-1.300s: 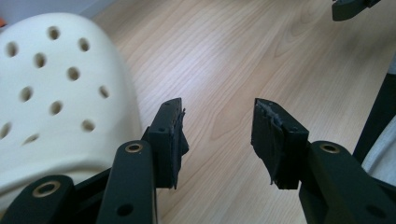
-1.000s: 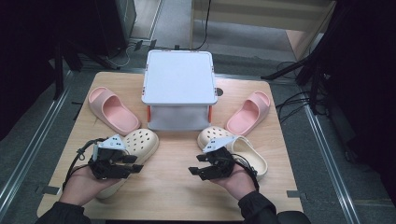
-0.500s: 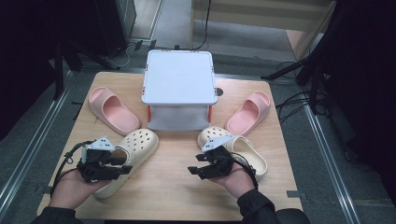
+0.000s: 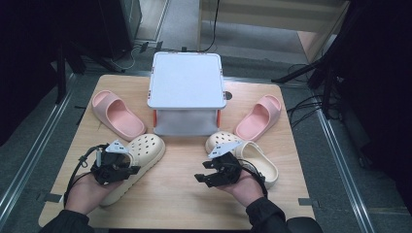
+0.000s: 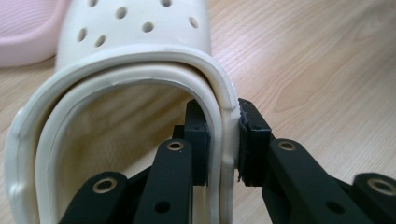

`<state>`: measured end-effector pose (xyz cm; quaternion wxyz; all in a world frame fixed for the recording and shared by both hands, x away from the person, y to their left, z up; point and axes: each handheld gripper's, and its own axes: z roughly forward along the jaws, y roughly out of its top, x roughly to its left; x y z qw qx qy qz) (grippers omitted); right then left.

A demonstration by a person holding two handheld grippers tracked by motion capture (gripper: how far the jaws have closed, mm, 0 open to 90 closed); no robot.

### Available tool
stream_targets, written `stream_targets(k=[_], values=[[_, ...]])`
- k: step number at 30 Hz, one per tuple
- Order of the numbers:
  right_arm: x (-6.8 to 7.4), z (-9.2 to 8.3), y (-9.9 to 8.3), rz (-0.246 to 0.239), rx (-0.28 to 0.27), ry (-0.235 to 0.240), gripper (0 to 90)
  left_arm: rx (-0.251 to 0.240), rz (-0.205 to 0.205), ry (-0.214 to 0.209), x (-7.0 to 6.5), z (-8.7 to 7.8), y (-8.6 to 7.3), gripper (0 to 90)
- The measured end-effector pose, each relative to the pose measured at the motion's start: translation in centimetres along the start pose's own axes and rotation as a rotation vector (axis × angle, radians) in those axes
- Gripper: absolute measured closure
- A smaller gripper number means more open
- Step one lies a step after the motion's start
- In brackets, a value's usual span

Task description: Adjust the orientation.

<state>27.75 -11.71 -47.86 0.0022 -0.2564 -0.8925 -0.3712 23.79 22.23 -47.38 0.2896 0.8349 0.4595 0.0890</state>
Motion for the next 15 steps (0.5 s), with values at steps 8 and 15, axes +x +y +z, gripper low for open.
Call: stream_targets(k=[8, 15], values=[[0.0, -0.2, 0.1, -0.002, -0.019, 0.002, 48.8, -0.036, -0.005, -0.023, -1.1, -1.0, 0.5, 77.8], [0.1, -0.7, 0.0, 0.007, -0.053, -0.007, 49.1, -0.027, 0.022, -0.049, -3.2, 0.7, 2.6, 77.7]])
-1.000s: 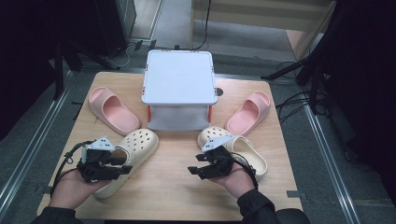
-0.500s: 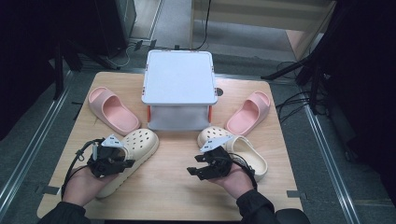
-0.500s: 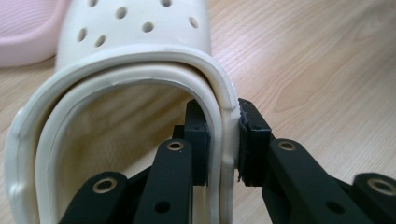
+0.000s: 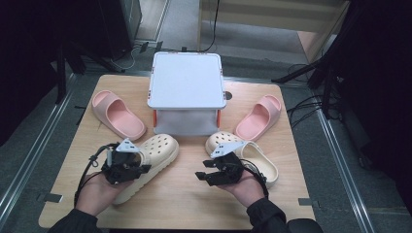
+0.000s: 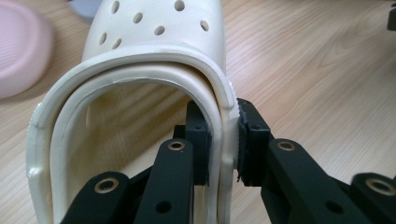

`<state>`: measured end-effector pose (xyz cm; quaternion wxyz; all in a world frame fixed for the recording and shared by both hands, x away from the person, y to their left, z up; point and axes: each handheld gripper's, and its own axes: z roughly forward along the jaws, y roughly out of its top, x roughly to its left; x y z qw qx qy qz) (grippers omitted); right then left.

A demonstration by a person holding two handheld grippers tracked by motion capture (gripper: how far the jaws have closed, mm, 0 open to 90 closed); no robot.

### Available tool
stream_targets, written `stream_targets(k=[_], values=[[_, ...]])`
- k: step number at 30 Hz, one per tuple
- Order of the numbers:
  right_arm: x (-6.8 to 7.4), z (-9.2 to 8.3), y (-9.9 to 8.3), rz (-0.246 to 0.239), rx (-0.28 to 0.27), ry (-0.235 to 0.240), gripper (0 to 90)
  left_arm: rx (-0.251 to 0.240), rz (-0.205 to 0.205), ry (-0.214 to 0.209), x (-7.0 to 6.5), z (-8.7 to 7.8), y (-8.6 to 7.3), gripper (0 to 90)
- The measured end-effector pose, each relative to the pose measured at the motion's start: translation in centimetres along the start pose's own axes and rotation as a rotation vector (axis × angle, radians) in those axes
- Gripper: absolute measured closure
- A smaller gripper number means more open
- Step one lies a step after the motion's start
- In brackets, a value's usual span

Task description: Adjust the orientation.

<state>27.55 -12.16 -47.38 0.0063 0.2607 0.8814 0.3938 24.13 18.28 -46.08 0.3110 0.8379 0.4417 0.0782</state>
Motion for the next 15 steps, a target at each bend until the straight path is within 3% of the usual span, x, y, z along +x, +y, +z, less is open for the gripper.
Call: stream_targets(k=[7, 15], values=[[0.0, -0.2, -0.2, 0.019, -0.031, -0.005, 50.7, 0.014, 0.045, -0.024, -1.8, 2.1, 1.5, 77.4], [0.3, 0.5, -0.3, 0.047, -0.037, -0.017, 60.8, 0.036, 0.087, -0.062, -2.5, 3.4, 2.2, 76.6]])
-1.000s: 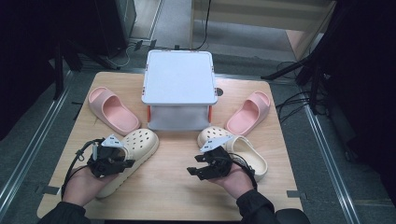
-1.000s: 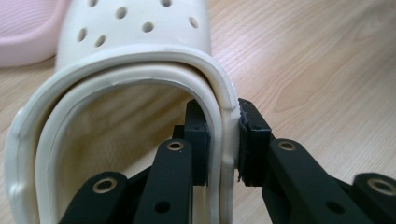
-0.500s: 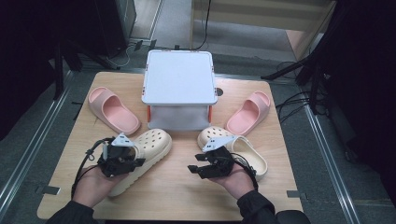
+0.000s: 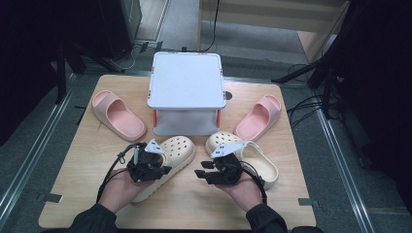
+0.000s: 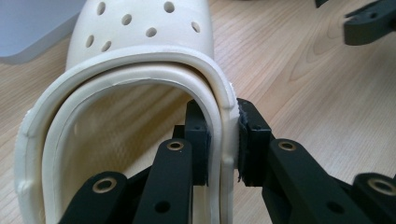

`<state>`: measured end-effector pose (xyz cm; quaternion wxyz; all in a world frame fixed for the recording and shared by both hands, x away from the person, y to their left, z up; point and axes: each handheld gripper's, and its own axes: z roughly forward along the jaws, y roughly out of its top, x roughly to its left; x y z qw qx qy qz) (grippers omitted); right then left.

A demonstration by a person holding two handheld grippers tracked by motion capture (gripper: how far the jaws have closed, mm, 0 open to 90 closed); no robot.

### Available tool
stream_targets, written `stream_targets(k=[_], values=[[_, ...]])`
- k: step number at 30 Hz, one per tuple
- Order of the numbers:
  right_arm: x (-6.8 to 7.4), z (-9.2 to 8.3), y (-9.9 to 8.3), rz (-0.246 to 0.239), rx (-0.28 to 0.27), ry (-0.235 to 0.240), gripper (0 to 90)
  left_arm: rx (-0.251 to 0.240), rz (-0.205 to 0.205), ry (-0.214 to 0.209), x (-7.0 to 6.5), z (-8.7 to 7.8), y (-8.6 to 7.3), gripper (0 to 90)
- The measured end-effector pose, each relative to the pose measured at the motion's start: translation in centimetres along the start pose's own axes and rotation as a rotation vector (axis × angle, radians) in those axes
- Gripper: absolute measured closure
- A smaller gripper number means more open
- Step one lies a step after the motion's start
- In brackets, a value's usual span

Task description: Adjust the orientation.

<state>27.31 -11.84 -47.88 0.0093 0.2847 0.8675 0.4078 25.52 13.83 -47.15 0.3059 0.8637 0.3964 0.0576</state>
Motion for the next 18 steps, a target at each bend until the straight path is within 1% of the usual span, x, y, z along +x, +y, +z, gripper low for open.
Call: stream_targets(k=[2, 4, 6, 7, 9, 10, 11, 12, 13, 14, 15, 16, 17, 18], values=[[0.0, 0.3, 0.0, 0.011, -0.001, -0.005, 63.3, 0.008, 0.013, -0.007, 0.0, 0.1, 0.1, 76.0], [0.0, 0.7, 0.0, 0.035, -0.001, -0.005, 66.5, 0.013, 0.015, -0.02, 0.1, 0.1, 0.1, 74.5], [-0.1, 1.1, 0.0, 0.047, -0.004, -0.007, 68.6, 0.014, 0.016, -0.024, 0.2, 0.1, 0.2, 69.1], [-0.1, 1.2, 0.0, 0.051, -0.005, -0.005, 69.1, 0.014, 0.02, -0.026, 0.3, 0.0, 0.2, 68.0], [-0.1, 1.5, 0.1, 0.055, 0.005, -0.004, 70.9, 0.005, 0.022, -0.043, 0.5, -0.3, 0.2, 64.1], [0.0, 1.6, 0.1, 0.056, 0.006, -0.008, 71.5, -0.002, 0.023, -0.059, 0.5, -0.5, 0.2, 62.9], [0.0, 1.7, 0.2, 0.051, 0.002, -0.01, 72.1, -0.007, 0.031, -0.058, 0.6, -0.8, 0.2, 61.1], [0.0, 1.8, 0.3, 0.058, 0.003, -0.011, 72.8, -0.016, 0.033, -0.064, 0.7, -1.3, 0.2, 60.8], [0.1, 1.9, 0.4, 0.05, 0.001, -0.011, 73.4, -0.025, 0.03, -0.076, 0.9, -1.8, 0.1, 60.0], [0.2, 2.0, 0.5, 0.044, 0.008, -0.015, 74.4, -0.031, 0.029, -0.077, 1.0, -2.2, 0.0, 59.2], [0.2, 2.0, 0.6, 0.041, 0.006, -0.015, 75.4, -0.036, 0.029, -0.076, 1.2, -2.6, 0.0, 59.4], [0.2, 2.0, 0.7, 0.04, 0.009, -0.017, 76.0, -0.052, 0.034, -0.074, 1.4, -3.2, -0.2, 59.8], [0.3, 2.2, 0.9, 0.039, 0.007, -0.016, 77.4, -0.061, 0.027, -0.077, 1.6, -3.5, -0.3, 61.0], [0.3, 2.2, 1.0, 0.045, 0.009, -0.016, 78.2, -0.065, 0.027, -0.071, 2.0, -4.1, -0.6, 62.7]])
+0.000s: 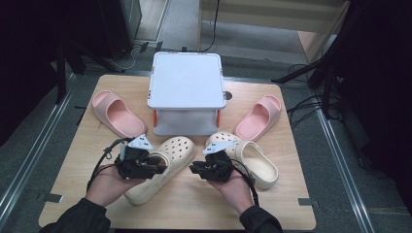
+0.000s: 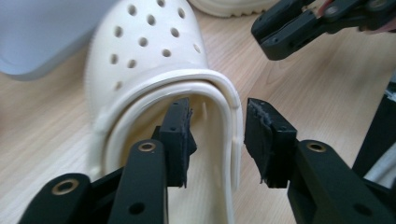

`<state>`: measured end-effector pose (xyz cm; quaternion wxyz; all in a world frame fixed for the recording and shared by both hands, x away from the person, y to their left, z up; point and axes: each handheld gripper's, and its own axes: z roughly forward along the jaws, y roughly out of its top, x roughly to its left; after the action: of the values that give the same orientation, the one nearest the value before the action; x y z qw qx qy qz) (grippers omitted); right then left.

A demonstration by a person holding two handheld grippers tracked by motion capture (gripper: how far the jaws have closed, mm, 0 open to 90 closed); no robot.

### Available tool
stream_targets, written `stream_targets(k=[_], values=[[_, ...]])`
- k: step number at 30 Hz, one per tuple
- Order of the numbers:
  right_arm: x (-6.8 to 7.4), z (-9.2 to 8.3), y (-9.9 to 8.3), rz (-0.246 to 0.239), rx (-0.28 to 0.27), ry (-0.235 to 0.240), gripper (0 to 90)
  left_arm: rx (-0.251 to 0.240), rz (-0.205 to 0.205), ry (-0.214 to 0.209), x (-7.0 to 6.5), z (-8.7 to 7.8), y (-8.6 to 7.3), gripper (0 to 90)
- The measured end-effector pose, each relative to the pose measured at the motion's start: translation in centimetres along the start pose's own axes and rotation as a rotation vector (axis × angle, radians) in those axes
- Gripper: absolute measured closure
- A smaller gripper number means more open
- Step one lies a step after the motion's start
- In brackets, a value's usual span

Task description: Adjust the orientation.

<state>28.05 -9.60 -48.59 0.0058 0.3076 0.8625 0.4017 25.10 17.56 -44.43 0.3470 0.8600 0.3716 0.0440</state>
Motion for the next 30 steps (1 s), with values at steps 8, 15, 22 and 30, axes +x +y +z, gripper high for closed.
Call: stream_targets(k=[8, 15, 22, 30], values=[[0.6, 1.5, 0.3, -0.017, 0.028, 0.001, 87.4, 0.008, -0.03, 0.045, 2.9, -1.3, -1.1, 80.2], [1.5, 1.9, 0.2, -0.029, -0.005, -0.008, 90.0, 0.004, -0.027, 0.069, 4.8, -1.2, -2.4, 88.5], [1.9, 2.6, 0.0, -0.047, 0.011, -0.01, 89.9, 0.066, -0.091, 0.046, 6.5, 0.6, -3.4, 88.4], [1.3, 3.2, 0.2, -0.035, 0.002, -0.024, 89.9, 0.099, -0.094, 0.032, 6.2, 1.5, -3.8, 88.6]])
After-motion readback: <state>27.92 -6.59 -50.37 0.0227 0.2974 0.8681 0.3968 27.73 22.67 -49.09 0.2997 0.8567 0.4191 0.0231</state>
